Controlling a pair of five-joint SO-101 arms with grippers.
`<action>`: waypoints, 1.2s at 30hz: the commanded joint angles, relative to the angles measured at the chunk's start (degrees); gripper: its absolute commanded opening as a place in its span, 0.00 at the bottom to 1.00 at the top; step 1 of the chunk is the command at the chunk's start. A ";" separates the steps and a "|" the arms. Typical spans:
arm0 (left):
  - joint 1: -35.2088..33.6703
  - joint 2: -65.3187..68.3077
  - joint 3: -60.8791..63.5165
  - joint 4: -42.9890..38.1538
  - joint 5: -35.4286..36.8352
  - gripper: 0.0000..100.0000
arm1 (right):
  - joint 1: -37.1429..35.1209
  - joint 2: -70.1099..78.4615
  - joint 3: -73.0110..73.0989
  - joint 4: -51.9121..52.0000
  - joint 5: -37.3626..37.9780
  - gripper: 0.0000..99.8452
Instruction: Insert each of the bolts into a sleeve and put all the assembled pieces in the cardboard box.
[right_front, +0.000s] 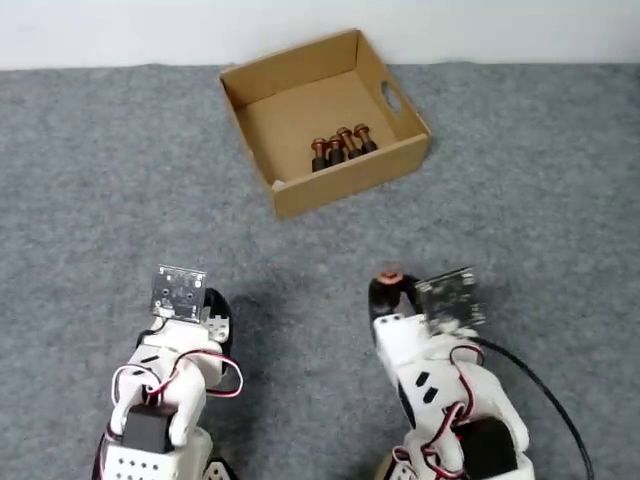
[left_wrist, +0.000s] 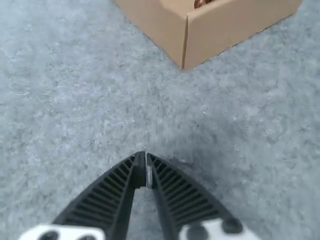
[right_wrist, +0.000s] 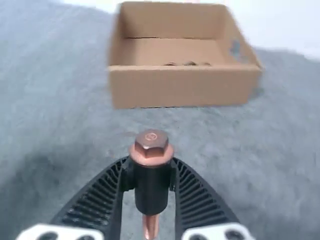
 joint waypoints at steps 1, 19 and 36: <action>-0.44 -0.26 -0.13 -1.93 -0.18 0.00 | 1.36 -0.22 -1.05 0.13 -8.53 0.01; -5.71 -0.26 -0.13 12.75 -0.18 0.00 | 1.54 37.76 -25.67 -14.11 -18.02 0.01; -5.71 -0.44 -0.13 12.66 -0.53 0.00 | 1.63 94.29 -66.90 -40.13 -17.76 0.01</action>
